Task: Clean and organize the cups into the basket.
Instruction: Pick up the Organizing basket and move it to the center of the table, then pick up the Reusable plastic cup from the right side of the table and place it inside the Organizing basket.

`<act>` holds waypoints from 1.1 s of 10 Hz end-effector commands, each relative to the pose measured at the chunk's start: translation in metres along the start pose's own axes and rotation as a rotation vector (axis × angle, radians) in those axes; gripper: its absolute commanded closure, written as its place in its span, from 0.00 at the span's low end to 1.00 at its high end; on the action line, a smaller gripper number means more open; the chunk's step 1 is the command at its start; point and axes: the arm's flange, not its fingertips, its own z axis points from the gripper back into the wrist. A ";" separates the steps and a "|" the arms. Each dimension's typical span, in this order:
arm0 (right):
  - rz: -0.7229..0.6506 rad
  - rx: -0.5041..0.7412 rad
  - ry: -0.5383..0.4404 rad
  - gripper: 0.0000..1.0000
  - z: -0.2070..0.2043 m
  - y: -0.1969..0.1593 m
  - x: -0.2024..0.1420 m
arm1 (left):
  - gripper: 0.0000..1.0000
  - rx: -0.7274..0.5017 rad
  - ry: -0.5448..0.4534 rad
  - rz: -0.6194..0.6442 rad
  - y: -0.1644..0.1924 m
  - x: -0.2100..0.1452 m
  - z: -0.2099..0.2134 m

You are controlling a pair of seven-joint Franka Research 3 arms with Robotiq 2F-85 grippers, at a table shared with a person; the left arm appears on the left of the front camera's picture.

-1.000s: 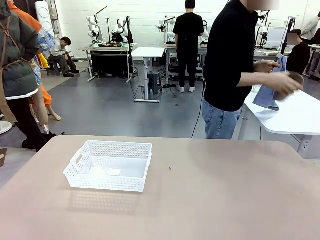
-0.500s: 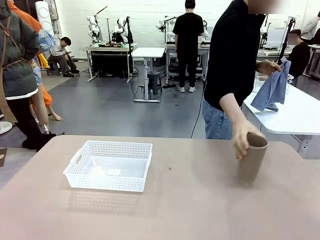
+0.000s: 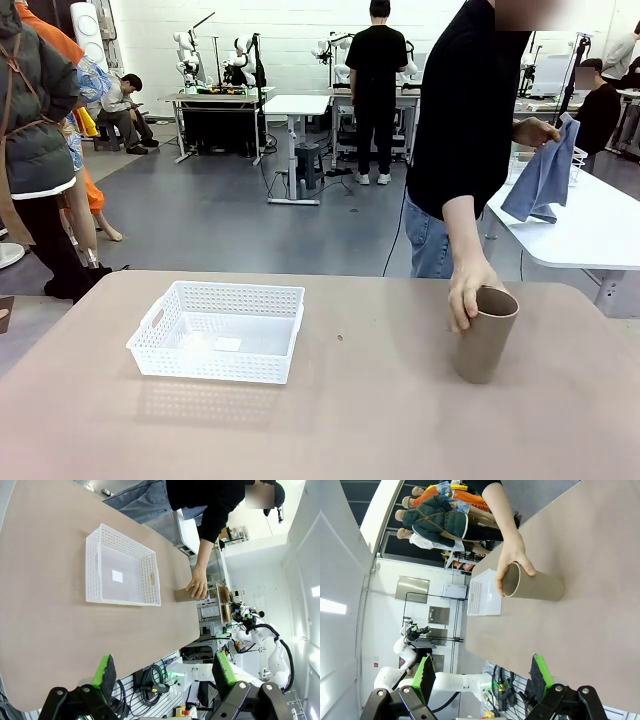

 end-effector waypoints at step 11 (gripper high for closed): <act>1.113 0.003 0.046 0.00 -0.101 0.002 -0.010 | 0.00 0.877 0.205 -0.364 -0.097 0.040 -0.099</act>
